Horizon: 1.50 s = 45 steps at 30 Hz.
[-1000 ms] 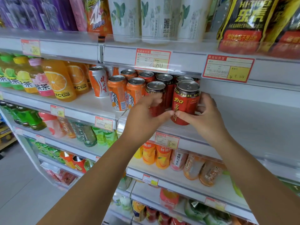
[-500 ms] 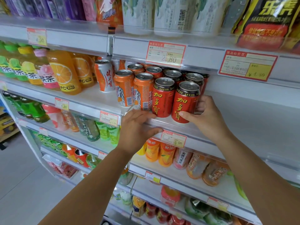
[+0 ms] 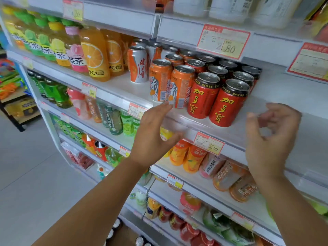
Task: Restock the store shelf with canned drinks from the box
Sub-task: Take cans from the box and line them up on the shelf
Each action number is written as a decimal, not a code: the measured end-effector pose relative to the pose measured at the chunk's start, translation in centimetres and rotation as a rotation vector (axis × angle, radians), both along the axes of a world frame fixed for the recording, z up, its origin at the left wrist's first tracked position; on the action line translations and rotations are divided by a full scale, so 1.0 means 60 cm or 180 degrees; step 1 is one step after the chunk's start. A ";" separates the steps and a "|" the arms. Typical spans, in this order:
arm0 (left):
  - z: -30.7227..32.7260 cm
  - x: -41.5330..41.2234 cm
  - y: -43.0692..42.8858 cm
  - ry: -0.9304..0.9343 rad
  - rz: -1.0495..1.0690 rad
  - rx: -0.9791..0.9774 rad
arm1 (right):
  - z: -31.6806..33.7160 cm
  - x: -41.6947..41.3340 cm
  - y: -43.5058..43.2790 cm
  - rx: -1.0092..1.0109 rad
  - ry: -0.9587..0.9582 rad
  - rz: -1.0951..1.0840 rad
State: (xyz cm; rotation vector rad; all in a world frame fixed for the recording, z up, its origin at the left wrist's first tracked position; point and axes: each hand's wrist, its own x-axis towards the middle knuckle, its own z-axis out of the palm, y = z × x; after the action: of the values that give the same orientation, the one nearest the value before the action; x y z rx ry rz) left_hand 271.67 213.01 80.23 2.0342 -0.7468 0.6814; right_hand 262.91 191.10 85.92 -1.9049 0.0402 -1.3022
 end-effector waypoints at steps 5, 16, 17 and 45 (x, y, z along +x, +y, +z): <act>-0.153 -0.070 0.158 0.0850 0.0850 0.0179 | -0.144 -0.064 0.120 -0.0314 0.0925 0.1493; -0.701 -0.313 0.375 0.4864 0.1957 0.0551 | -0.742 -0.018 0.324 -0.0592 0.4618 0.2075; -0.769 -0.320 0.382 0.5034 0.1975 0.0474 | -0.825 -0.009 0.340 -0.0675 0.4797 0.2080; -1.542 -0.173 0.394 0.3579 0.3593 0.1629 | -1.639 0.140 0.593 -0.3515 0.3265 0.2051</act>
State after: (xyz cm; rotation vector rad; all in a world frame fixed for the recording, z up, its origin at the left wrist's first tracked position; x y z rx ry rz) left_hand 261.30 236.67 -12.30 2.7172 1.0442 -0.2335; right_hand 271.34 226.65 -12.40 -2.9161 -0.8389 0.3098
